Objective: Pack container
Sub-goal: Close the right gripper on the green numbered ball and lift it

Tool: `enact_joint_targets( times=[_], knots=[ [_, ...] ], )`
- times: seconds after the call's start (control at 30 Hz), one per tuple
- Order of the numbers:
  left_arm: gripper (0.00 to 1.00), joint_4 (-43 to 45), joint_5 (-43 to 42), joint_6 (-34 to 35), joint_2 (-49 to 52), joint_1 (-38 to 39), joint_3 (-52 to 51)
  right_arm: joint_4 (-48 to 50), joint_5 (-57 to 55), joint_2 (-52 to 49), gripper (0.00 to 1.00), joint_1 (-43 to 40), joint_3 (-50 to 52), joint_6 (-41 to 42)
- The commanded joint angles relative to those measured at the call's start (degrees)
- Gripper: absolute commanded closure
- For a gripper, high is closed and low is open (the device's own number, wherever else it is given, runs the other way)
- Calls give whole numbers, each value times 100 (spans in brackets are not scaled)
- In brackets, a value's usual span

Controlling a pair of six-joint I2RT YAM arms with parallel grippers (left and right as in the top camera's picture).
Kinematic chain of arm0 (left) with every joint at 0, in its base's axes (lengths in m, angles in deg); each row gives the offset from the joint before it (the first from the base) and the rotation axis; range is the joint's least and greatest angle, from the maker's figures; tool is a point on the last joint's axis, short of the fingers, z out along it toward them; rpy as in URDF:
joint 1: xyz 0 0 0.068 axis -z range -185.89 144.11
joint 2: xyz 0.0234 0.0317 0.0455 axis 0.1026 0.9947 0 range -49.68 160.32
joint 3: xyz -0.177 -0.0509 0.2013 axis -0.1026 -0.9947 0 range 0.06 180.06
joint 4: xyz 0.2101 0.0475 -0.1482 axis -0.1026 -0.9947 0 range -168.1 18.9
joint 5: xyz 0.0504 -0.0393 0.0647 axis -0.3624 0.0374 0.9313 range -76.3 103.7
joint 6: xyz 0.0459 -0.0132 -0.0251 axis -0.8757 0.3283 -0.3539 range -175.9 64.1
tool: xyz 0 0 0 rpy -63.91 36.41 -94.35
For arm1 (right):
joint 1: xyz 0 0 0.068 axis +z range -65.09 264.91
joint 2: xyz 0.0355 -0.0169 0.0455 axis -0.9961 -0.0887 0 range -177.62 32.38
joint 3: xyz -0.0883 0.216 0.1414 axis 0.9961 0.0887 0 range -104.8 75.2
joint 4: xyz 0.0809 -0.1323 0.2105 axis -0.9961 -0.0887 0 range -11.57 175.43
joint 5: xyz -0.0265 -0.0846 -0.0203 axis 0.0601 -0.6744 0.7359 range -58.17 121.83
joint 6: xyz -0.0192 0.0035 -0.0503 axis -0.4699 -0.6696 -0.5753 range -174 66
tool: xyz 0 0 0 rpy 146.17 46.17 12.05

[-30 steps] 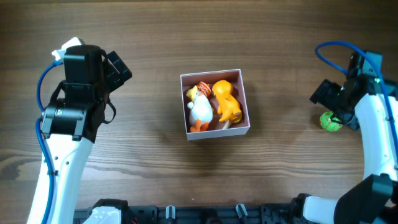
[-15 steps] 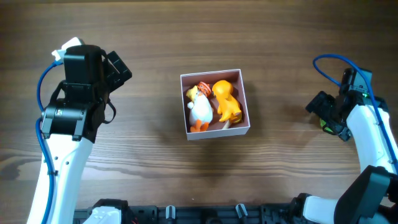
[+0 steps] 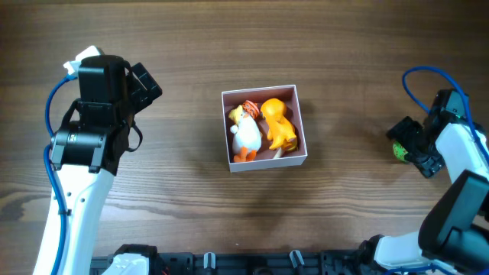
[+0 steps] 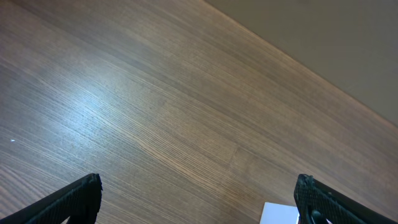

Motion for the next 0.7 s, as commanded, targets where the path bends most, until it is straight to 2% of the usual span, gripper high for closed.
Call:
enact_joint_targets(
  times=[0.0, 0.07, 0.1, 0.13, 0.17, 0.3, 0.37, 0.5, 0.57, 0.67],
  knots=[
    [0, -2, -52, 55, -61, -31, 46, 50, 249, -129, 27, -13, 28, -109],
    [0, -2, -52, 55, -61, -31, 46, 37, 308, -46, 46, -13, -9, -144],
    [0, -2, -52, 55, -61, -31, 46, 17, 444, 55, 65, -11, -74, -323],
    [0, -2, -52, 55, -61, -31, 46, -20, 522, 138, 77, -7, -131, -385],
    [0, -2, -52, 55, -61, -31, 46, -68, 564, 236, 82, -4, -188, -404],
    [0, -2, -52, 55, -61, -31, 46, -197, 1128, 914, 84, 170, -376, -756],
    [0, 0, -52, 55, -61, -31, 46, -188, 1438, 1381, 87, 538, -433, -1056],
    [0, 0, -52, 55, -61, -31, 46, -162, 1687, 2081, 87, 1611, -684, -1644],
    [0, -2, -55, 55, -61, -31, 46, -63, 1681, 2310, 88, 2592, -1019, -2070],
    [0, -2, -52, 55, -61, -31, 46, 164, 1410, 2319, 89, 3650, -1329, -2098]
  ],
)
